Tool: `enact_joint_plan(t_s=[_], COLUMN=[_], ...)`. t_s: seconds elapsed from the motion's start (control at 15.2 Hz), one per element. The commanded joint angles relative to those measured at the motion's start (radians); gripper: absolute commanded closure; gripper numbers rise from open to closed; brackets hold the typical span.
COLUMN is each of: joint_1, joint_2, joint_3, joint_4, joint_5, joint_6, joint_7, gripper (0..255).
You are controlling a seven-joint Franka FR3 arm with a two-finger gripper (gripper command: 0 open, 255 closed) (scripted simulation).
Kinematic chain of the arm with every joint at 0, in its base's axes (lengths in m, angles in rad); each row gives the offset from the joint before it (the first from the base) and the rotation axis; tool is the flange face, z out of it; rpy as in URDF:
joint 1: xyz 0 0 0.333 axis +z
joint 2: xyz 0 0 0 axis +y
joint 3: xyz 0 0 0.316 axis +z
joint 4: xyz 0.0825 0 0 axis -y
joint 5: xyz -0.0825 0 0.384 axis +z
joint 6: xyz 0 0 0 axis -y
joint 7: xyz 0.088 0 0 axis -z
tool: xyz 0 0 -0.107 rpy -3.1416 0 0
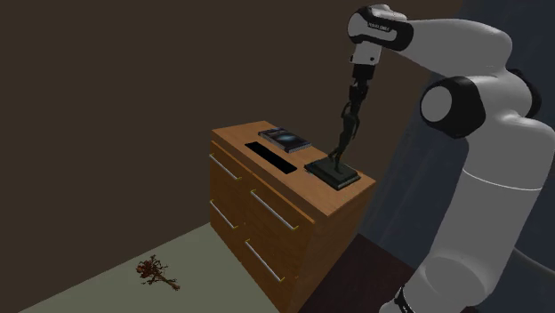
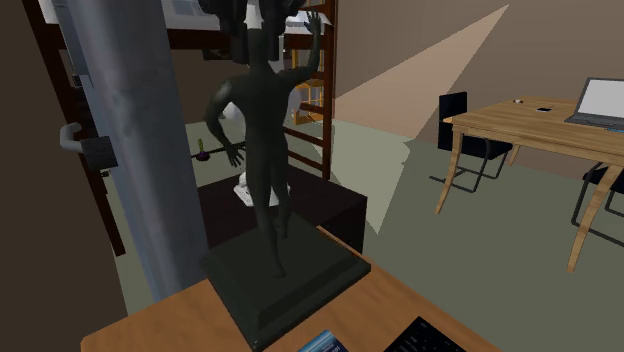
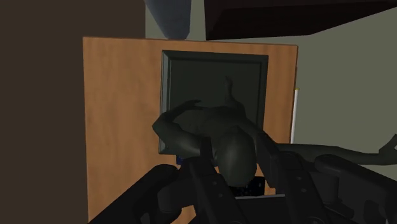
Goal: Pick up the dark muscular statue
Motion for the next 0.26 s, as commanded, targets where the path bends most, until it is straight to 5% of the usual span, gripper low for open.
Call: enact_joint_plan(t_s=[0.0,0.2], joint_1=[-0.009,-0.015], joint_2=[0.020,0.031], joint_3=[-0.002,-0.003], joint_4=[0.054,0.085], joint_5=[0.009,0.015], joint_6=[-0.036,-0.057], joint_7=[-0.006,-0.009], gripper=[255,255])
